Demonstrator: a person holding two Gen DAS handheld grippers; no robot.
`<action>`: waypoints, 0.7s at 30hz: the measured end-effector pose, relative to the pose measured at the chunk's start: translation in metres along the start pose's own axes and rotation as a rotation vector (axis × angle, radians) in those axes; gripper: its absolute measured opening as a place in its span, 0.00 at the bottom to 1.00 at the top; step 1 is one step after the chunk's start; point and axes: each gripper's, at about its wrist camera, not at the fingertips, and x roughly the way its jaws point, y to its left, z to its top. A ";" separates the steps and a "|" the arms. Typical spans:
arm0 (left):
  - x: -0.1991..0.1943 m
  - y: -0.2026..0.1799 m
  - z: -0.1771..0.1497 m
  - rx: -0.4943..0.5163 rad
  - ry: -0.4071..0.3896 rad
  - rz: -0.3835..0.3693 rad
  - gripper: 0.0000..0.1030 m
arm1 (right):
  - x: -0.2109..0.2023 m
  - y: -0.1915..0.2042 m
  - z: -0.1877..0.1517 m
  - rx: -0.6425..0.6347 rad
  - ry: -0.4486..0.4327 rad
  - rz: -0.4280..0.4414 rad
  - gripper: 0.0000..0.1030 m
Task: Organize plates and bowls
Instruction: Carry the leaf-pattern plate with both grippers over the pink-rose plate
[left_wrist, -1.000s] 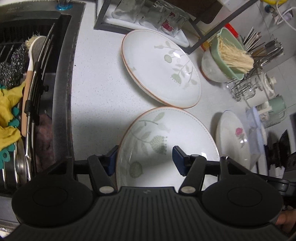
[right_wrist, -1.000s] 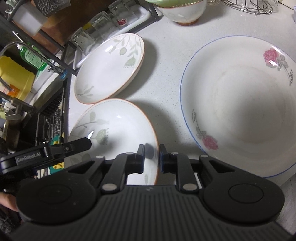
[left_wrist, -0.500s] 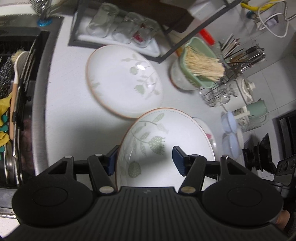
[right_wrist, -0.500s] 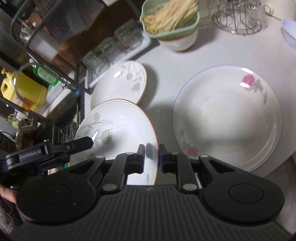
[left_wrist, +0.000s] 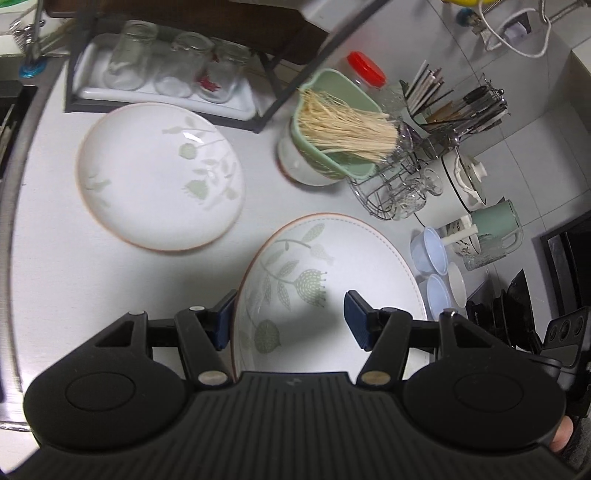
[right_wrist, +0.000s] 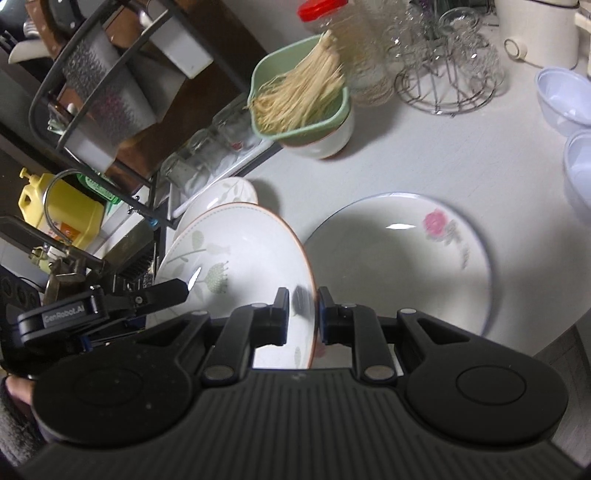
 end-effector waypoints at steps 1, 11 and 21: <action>0.006 -0.005 -0.001 -0.003 0.001 -0.003 0.63 | -0.002 -0.005 0.002 -0.004 -0.001 0.001 0.18; 0.053 -0.041 -0.012 0.035 0.034 0.014 0.63 | -0.008 -0.058 0.016 -0.034 0.000 0.007 0.18; 0.099 -0.047 -0.023 0.009 0.089 0.103 0.63 | 0.011 -0.086 0.024 -0.061 0.039 -0.003 0.18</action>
